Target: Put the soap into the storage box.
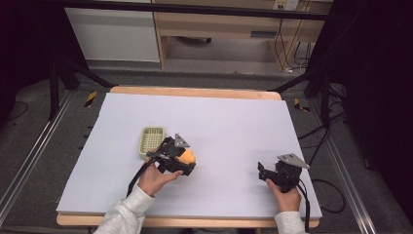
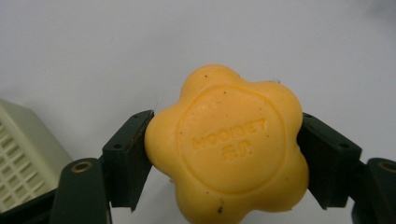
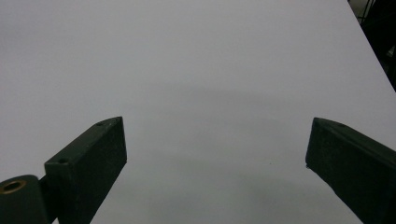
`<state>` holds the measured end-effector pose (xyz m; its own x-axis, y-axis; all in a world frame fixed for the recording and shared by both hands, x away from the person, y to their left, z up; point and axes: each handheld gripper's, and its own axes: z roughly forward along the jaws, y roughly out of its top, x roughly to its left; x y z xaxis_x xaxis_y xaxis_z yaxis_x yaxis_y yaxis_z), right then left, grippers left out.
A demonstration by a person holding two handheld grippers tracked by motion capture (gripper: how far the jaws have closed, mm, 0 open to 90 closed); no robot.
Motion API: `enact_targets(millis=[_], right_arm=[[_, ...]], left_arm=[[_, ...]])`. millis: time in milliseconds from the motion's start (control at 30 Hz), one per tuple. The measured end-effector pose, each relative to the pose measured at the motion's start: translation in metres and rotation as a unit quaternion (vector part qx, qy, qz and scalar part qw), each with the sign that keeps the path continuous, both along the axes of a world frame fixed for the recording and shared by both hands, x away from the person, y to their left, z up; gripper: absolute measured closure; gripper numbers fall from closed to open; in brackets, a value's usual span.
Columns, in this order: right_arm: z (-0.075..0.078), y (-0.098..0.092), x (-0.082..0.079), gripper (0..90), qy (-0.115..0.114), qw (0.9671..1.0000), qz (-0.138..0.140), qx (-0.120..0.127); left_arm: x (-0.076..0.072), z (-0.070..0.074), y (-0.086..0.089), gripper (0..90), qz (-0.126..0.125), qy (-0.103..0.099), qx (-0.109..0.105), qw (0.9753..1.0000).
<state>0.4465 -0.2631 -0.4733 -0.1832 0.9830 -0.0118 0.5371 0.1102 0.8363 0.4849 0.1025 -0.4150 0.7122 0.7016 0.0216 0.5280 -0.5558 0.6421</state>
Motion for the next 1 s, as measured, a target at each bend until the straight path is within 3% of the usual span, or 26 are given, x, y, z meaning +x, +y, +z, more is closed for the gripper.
enact_targets(millis=[233,533,1000], right_arm=[[-0.002,0.000,0.000,5.8,0.002,1.0000,0.004,-0.005],[-0.003,0.002,-0.001,5.9,0.005,0.9999,0.007,-0.006],[-0.001,0.002,-0.002,5.9,0.001,1.0000,0.008,-0.003]], left_arm=[[0.004,0.009,0.019,26.2,0.017,-0.004,-0.012,0.9998],[0.009,0.012,0.030,26.2,0.029,-0.004,-0.007,0.9995],[0.020,0.018,0.054,26.2,0.062,-0.008,-0.026,0.9977]])
